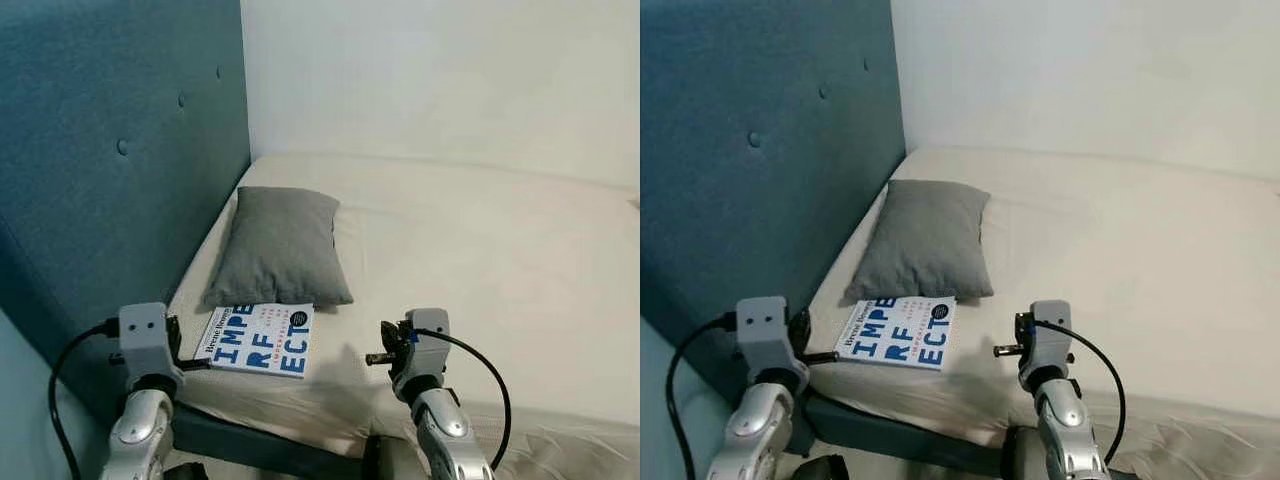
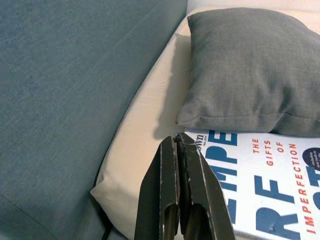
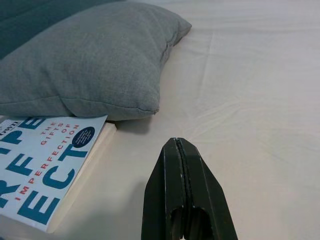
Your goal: Clean up the room
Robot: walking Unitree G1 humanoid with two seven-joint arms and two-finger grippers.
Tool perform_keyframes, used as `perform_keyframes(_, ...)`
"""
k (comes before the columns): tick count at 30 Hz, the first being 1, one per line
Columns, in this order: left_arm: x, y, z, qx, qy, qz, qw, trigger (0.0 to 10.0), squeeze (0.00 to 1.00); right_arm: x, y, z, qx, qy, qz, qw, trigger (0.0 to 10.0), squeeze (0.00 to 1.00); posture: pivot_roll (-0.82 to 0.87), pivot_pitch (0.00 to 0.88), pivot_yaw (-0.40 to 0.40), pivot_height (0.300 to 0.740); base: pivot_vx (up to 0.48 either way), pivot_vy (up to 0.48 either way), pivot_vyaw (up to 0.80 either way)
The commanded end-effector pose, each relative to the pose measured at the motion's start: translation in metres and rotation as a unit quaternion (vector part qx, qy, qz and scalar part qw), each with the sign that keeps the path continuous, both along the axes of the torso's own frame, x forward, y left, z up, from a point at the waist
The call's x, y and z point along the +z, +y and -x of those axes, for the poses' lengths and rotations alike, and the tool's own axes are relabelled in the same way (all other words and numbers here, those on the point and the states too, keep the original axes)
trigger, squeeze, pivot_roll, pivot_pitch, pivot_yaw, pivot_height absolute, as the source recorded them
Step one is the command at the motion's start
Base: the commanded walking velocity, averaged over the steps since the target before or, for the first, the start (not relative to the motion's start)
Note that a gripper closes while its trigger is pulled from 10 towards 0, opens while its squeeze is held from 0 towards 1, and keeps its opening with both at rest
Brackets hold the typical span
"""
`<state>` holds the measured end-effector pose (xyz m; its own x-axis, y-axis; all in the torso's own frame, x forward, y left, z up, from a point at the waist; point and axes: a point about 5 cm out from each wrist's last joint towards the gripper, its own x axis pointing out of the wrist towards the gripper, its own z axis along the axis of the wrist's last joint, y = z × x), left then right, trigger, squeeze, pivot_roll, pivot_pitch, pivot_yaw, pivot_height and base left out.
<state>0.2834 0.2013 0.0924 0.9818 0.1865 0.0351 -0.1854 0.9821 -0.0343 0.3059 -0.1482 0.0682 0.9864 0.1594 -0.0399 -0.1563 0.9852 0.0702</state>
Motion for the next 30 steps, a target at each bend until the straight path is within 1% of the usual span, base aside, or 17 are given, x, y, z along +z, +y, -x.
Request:
perform_keyframes(1, -0.0043, -0.0017, 0.0028, 0.002, 0.01, -0.002, 1.0, 10.0, 0.0, -0.0053, -0.0029, 0.0035, -0.003, 0.006, -0.004, 1.0, 10.0, 0.0, -0.01, 0.075, -0.059, 0.545, 0.0, 0.0, 0.0)
perform_keyframes(8, -0.0044, -0.0056, 0.0034, 0.0, 0.01, 0.0, 1.0, 10.0, 0.0, -0.0056, -0.0039, 0.0026, -0.001, -0.001, 0.002, 1.0, 10.0, 0.0, -0.01, 0.059, -0.062, 0.57, 0.0, 0.0, 0.0)
perform_keyframes(9, -0.0042, -0.0067, 0.0037, -0.003, 0.01, -0.001, 1.0, 10.0, 0.0, -0.0056, -0.0041, 0.0024, -0.001, -0.002, 0.002, 1.0, 10.0, 0.0, -0.01, 0.055, -0.061, 0.58, 0.0, 0.0, 0.0)
perform_keyframes(11, -0.0042, -0.0067, 0.0037, -0.003, 0.01, -0.001, 1.0, 10.0, 0.0, -0.0056, -0.0041, 0.0024, -0.001, -0.002, 0.002, 1.0, 10.0, 0.0, -0.01, 0.055, -0.061, 0.58, 0.0, 0.0, 0.0)
perform_keyframes(20, -0.0053, -0.0076, 0.005, -0.008, 0.012, -0.004, 1.0, 10.0, 0.0, -0.0064, -0.0034, 0.0033, 0.001, -0.003, -0.002, 1.0, 10.0, 0.0, -0.01, 0.049, -0.064, 0.61, 0.0, 0.0, 0.0)
perform_keyframes(30, -0.0064, -0.0085, 0.0068, -0.014, 0.014, -0.007, 1.0, 10.0, 0.0, -0.0076, -0.0011, 0.0038, 0.009, -0.004, -0.006, 1.0, 10.0, 0.0, -0.01, 0.051, -0.063, 0.65, 0.0, 0.0, 0.0)
